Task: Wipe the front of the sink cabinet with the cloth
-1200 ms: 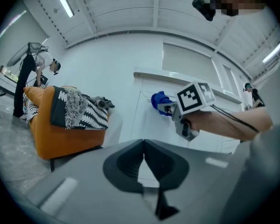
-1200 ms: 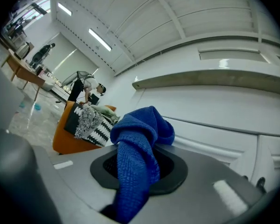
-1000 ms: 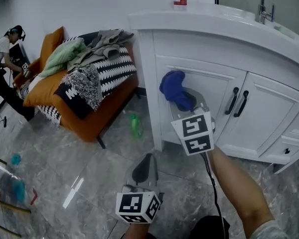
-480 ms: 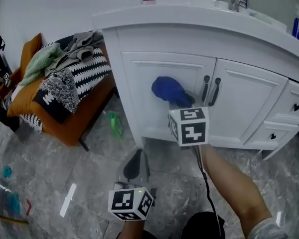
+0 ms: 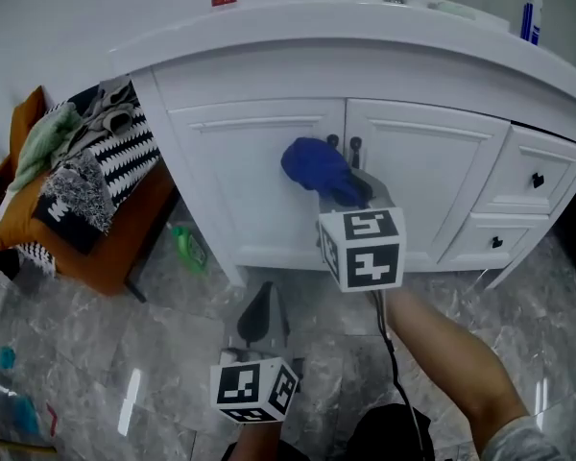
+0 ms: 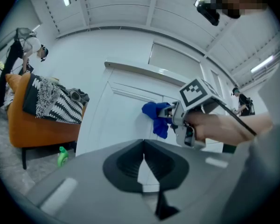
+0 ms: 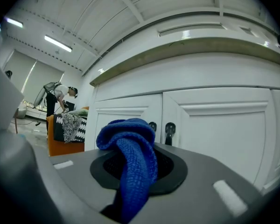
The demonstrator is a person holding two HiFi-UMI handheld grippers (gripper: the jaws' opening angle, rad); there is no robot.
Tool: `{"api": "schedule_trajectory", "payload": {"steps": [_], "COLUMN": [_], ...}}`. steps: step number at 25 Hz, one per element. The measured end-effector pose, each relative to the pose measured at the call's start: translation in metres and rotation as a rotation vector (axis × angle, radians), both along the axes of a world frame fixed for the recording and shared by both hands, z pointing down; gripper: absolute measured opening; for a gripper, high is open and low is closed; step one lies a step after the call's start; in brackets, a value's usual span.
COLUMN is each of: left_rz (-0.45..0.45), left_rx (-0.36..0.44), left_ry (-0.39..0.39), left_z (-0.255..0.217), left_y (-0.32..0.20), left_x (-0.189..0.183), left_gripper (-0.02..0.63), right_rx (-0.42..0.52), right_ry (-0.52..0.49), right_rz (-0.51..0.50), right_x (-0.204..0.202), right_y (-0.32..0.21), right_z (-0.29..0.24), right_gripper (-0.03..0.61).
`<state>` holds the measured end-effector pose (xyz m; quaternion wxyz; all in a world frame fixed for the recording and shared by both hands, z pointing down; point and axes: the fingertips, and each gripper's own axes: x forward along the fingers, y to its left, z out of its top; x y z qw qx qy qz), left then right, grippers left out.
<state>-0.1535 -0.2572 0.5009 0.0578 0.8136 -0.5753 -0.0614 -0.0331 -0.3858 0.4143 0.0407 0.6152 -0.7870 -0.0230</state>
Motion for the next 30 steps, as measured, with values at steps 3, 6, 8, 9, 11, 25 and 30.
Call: {"api": "schedule_trajectory", "payload": {"steps": [3,6,8,9,11,25,30], "left_rz": [0.006,-0.021,-0.054,-0.071,-0.099,-0.056,-0.035], "left_rx": [0.001,-0.017,-0.054,-0.075,-0.104,-0.142,-0.133], "left_ry": [-0.045,-0.087,-0.122,-0.132,-0.143,-0.162,-0.177], "left_z": [0.004,0.014,0.024,0.03,0.041,0.064,0.068], "left_y": [-0.001,-0.002,-0.008,-0.011,-0.015,-0.026,-0.025], "left_x": [0.02,0.032,0.036,0.037,0.038,0.071,0.086], "left_gripper": [0.011,0.011,0.011,0.011,0.011,0.011,0.011], "right_rx": [0.016,0.04,0.065,0.072,0.071,0.022,0.02], "right_ry": [-0.007,-0.007,0.019,0.032,0.036,0.05,0.047], "right_rz": [-0.003,0.022,0.033,0.034,0.041,0.294,0.371], "right_x": [0.015,0.039,0.051,0.056,0.067,0.2,0.249], "right_y": [0.011,0.016,0.018,0.018,0.019,0.024,0.038], "right_z": [-0.003,-0.004,-0.007,-0.008,-0.005,0.024,0.021], "right_gripper": [0.08,0.078,0.078,0.078,0.078,0.075,0.075]}}
